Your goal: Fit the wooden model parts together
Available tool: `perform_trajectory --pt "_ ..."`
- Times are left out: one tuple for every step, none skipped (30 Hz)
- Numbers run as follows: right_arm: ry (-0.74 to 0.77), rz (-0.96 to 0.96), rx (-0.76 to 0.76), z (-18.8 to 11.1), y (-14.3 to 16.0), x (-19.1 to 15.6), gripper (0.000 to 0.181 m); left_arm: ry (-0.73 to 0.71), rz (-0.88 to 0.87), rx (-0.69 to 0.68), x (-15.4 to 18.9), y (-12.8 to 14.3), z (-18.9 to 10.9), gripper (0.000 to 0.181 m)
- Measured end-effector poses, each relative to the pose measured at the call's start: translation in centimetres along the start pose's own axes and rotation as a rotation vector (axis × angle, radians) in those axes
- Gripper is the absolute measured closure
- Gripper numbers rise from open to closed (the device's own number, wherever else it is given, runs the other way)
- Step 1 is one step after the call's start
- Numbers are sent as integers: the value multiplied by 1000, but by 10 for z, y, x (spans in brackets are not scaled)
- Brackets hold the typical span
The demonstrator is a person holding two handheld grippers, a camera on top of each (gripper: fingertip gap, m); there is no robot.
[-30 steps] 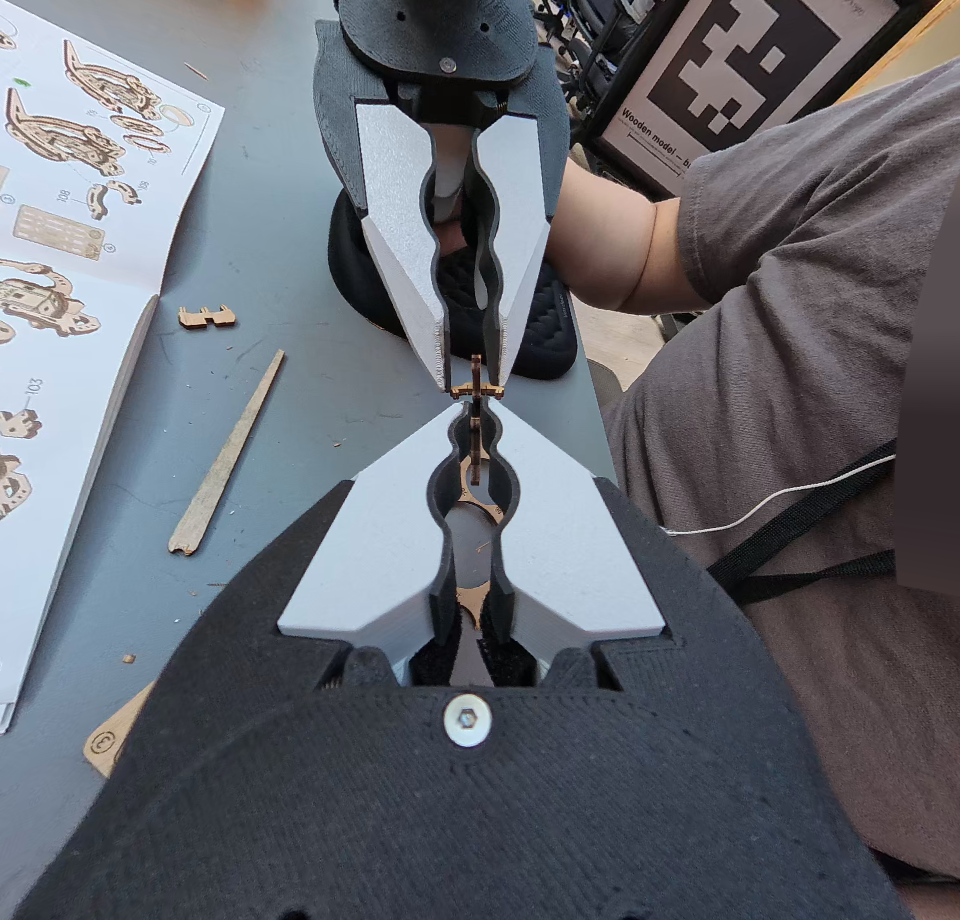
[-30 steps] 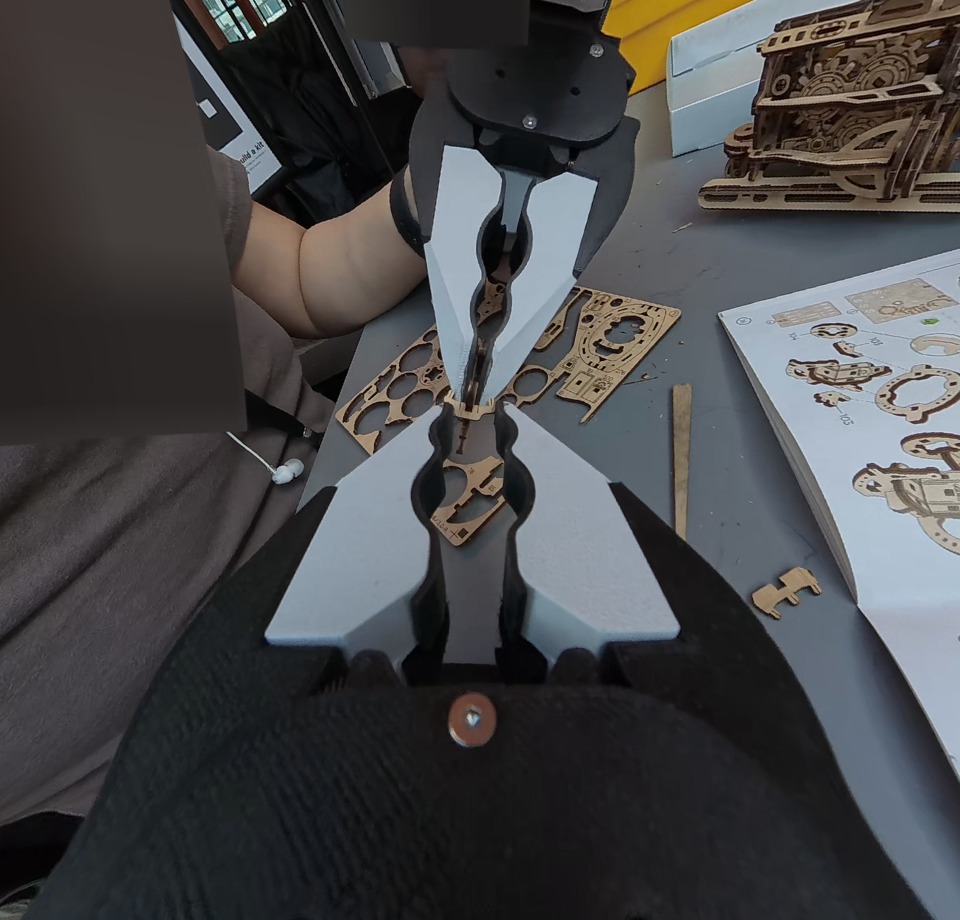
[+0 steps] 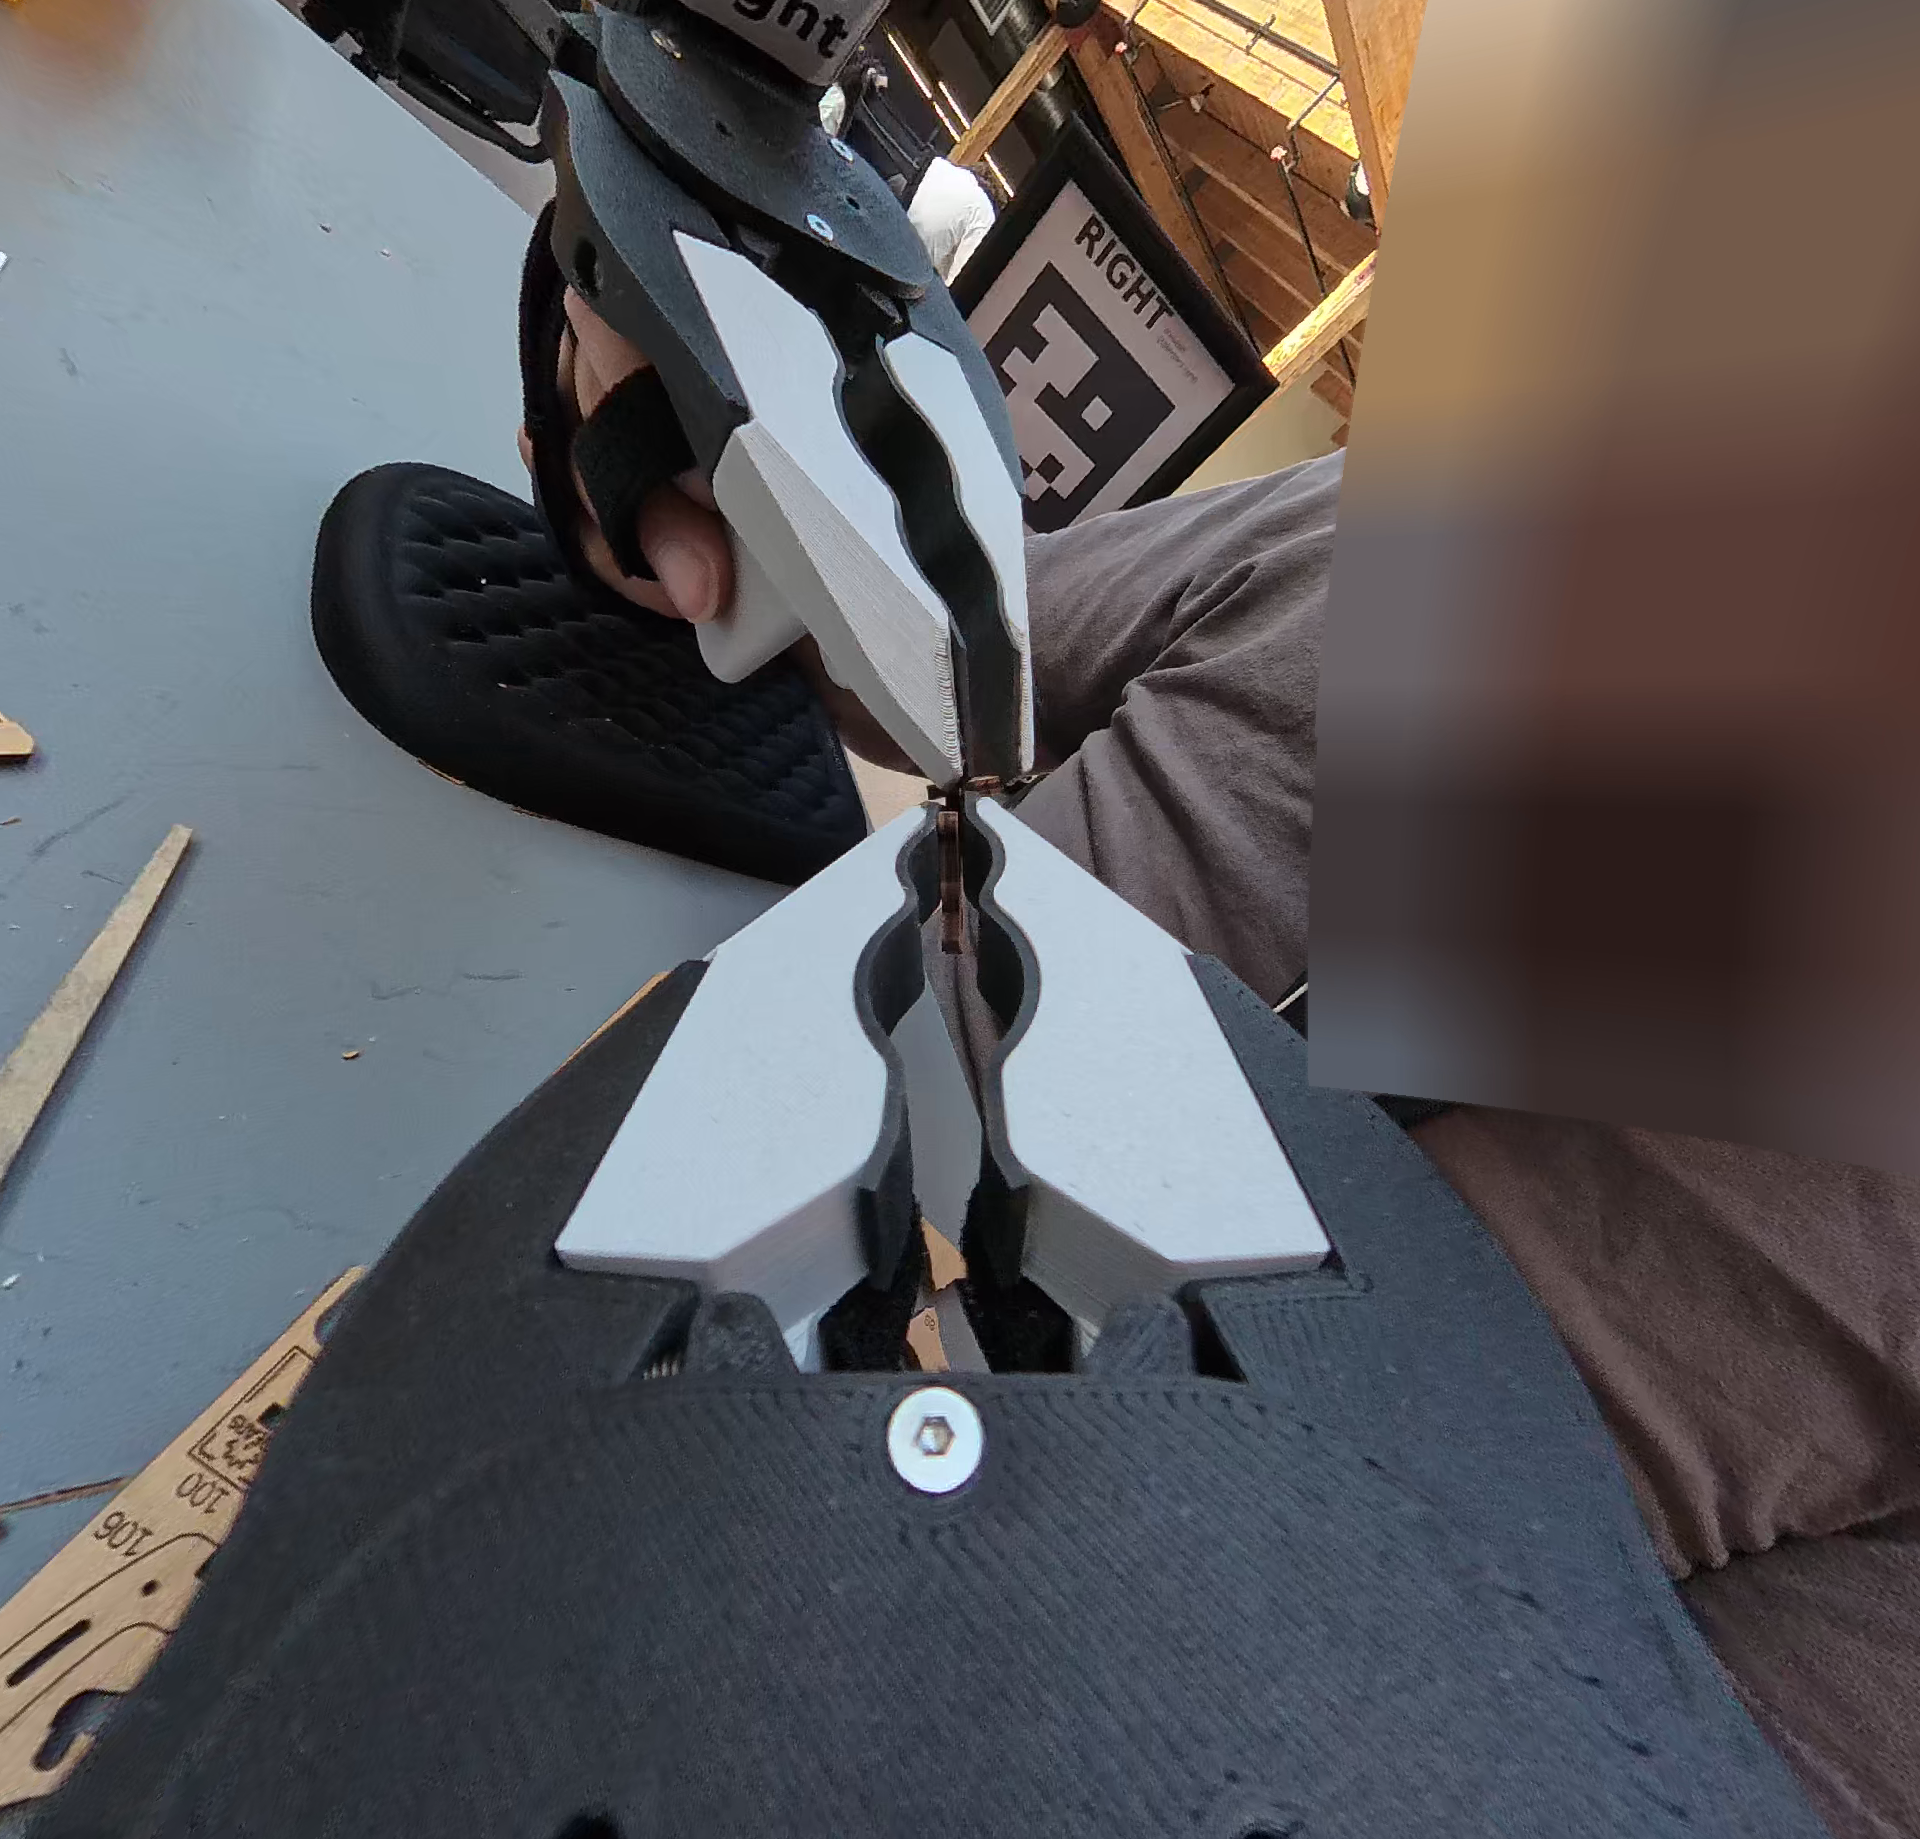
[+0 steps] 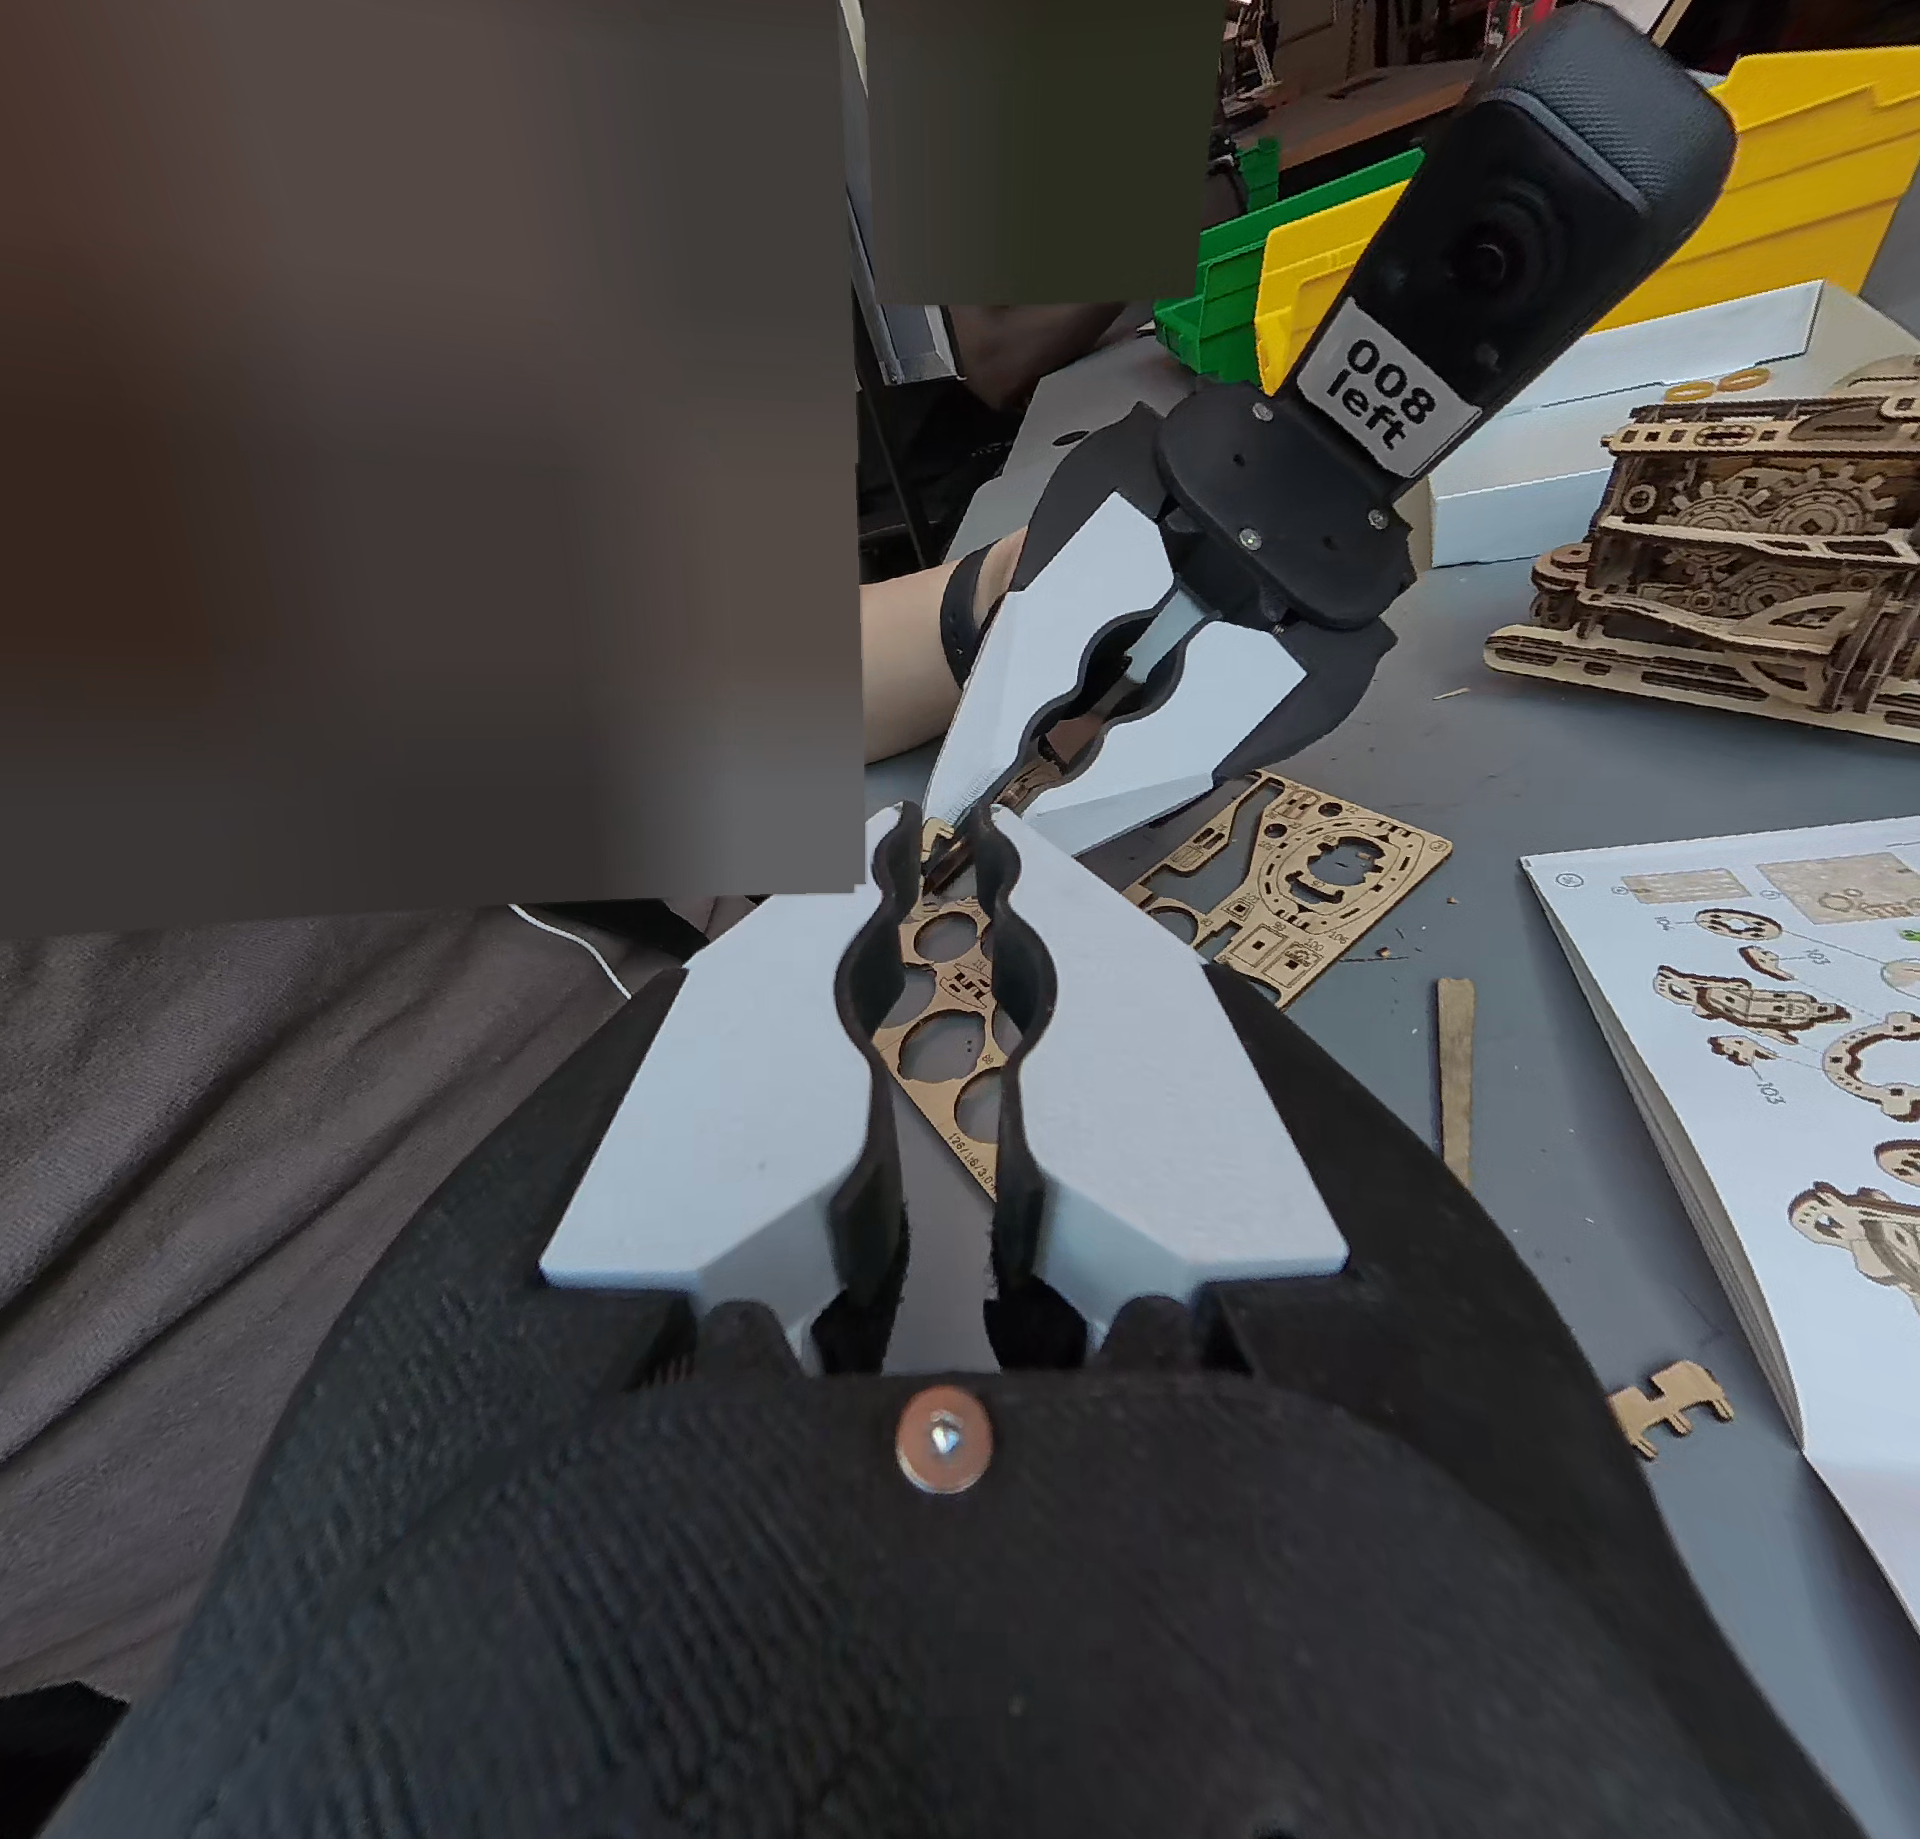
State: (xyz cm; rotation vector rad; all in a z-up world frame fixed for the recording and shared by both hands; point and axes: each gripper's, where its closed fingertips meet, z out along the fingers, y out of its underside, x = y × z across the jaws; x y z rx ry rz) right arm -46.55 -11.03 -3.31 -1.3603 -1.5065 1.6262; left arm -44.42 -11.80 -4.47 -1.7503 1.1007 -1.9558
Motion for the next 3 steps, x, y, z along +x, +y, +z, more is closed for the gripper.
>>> perform_trajectory --pt "-2 4 6 0 -1 0 173 13 -19 9 0 -1 0 181" --pt "-3 10 18 0 -2 1 173 31 -40 24 1 -3 0 181" --pt "-6 19 33 -1 -5 1 173 53 -65 42 3 -5 -1 181"
